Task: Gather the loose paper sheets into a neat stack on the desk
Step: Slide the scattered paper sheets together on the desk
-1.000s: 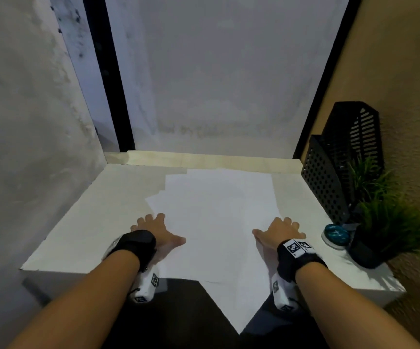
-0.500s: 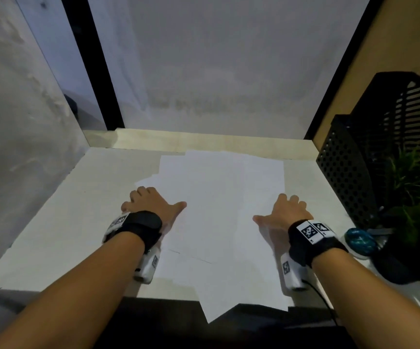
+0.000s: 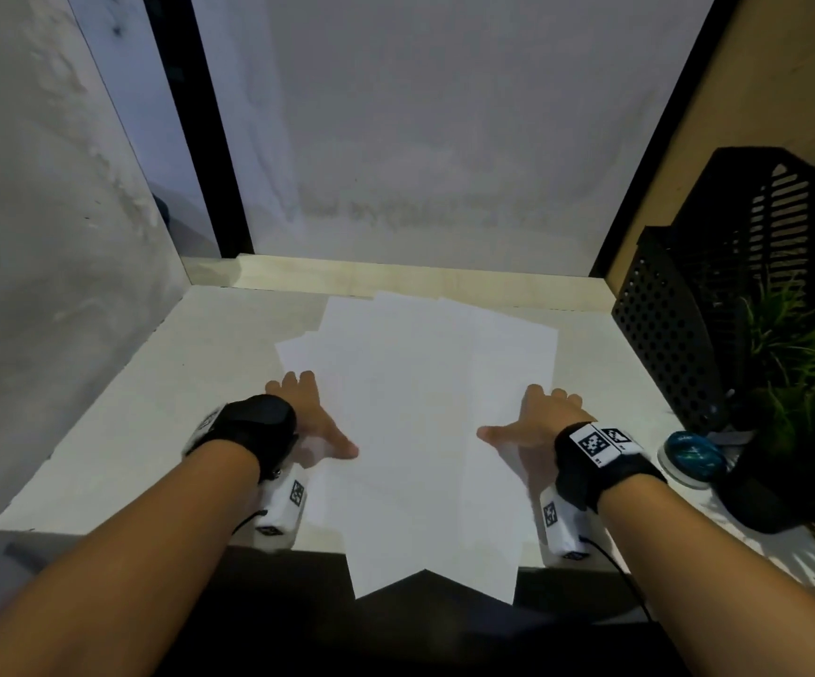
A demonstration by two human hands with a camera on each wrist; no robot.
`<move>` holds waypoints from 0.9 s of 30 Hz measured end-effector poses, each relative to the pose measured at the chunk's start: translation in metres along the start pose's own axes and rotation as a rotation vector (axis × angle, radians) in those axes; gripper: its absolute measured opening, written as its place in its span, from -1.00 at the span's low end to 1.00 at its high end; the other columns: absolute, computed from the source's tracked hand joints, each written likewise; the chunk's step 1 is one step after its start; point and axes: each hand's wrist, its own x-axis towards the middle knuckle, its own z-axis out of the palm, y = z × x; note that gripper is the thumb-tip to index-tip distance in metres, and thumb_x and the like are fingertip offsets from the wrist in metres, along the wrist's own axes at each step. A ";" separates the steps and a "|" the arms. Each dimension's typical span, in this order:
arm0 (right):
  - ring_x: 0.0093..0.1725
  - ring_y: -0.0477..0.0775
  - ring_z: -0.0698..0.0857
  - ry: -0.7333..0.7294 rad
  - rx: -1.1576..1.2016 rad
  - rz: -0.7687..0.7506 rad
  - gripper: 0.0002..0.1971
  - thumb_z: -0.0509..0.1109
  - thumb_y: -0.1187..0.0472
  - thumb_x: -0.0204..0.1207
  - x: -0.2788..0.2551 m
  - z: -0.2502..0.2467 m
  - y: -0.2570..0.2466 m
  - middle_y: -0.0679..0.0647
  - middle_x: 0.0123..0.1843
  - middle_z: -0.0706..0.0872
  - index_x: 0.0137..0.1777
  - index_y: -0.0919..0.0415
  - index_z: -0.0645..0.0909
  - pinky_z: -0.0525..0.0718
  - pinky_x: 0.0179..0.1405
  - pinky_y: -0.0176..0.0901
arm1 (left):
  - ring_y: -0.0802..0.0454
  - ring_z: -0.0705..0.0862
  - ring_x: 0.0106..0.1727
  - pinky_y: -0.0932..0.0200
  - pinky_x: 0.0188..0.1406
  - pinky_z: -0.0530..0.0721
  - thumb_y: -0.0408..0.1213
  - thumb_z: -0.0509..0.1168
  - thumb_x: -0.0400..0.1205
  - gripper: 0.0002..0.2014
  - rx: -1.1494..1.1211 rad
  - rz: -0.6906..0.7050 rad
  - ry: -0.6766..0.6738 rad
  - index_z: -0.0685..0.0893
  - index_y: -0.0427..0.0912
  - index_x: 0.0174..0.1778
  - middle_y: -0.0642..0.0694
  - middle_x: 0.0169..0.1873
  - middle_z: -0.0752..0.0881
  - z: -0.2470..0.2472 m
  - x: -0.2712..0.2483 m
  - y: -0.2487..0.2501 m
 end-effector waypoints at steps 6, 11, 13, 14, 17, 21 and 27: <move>0.73 0.43 0.08 -0.002 0.007 0.026 0.28 0.25 -0.67 0.22 -0.008 0.013 -0.008 0.32 0.78 0.04 0.78 0.16 0.02 0.31 0.55 0.53 | -0.26 0.02 0.77 -0.35 0.63 0.25 0.59 0.47 -0.11 0.59 0.115 0.083 0.031 -0.08 -0.04 0.78 -0.17 0.79 0.00 0.025 -0.021 0.006; 0.80 0.26 -0.26 -0.045 -0.046 -0.299 0.42 0.37 -0.69 0.08 -0.023 0.018 -0.011 0.05 0.83 -0.31 0.81 -0.04 -0.22 -0.07 0.61 0.64 | -0.26 0.32 0.62 -0.23 0.48 0.45 0.61 0.36 0.03 0.38 0.088 0.086 0.119 0.16 -0.12 0.69 -0.19 0.60 0.37 0.026 -0.018 0.011; 0.81 0.18 -0.21 -0.111 -0.056 -0.395 0.46 0.47 -0.63 0.03 -0.030 0.021 -0.014 0.02 0.84 -0.23 0.80 -0.07 -0.24 -0.07 0.68 0.55 | -0.25 0.40 0.55 -0.19 0.41 0.49 0.60 0.32 0.13 0.26 0.058 0.078 0.157 0.24 -0.13 0.64 -0.20 0.51 0.45 0.023 -0.016 0.013; 0.81 0.16 -0.15 -0.121 -0.086 -0.413 0.48 0.48 -0.63 0.01 -0.032 0.022 -0.014 0.01 0.84 -0.17 0.80 -0.06 -0.25 -0.04 0.68 0.53 | -0.26 0.40 0.55 -0.19 0.40 0.49 0.61 0.30 0.19 0.22 0.049 0.074 0.158 0.24 -0.14 0.64 -0.21 0.51 0.46 0.021 -0.015 0.012; 0.76 0.16 0.18 -0.056 -0.136 -0.388 0.40 0.45 -0.60 0.13 -0.035 0.017 -0.013 0.02 0.82 0.11 0.81 0.03 -0.20 0.14 0.65 0.47 | -0.26 0.43 0.56 -0.22 0.40 0.52 0.60 0.29 0.30 0.17 0.047 0.082 0.125 0.23 -0.15 0.66 -0.22 0.52 0.47 0.012 -0.011 0.008; 0.57 0.22 0.50 0.059 -0.121 -0.338 0.09 0.34 -0.52 0.39 -0.033 0.012 -0.009 0.06 0.70 0.40 0.74 0.15 0.08 0.50 0.44 0.34 | -0.25 0.41 0.56 -0.17 0.39 0.57 0.49 0.50 0.22 0.29 0.000 0.142 0.069 0.08 -0.09 0.75 -0.22 0.52 0.46 0.003 -0.013 -0.001; 0.44 0.24 0.53 0.160 -0.124 -0.348 -0.32 0.22 -0.39 0.57 -0.028 0.023 -0.010 0.07 0.47 0.57 0.48 0.11 0.37 0.61 0.20 0.21 | -0.24 0.38 0.53 -0.16 0.38 0.53 0.51 0.54 0.01 0.37 0.172 0.187 0.061 0.12 0.00 0.68 -0.15 0.50 0.43 0.011 -0.022 -0.003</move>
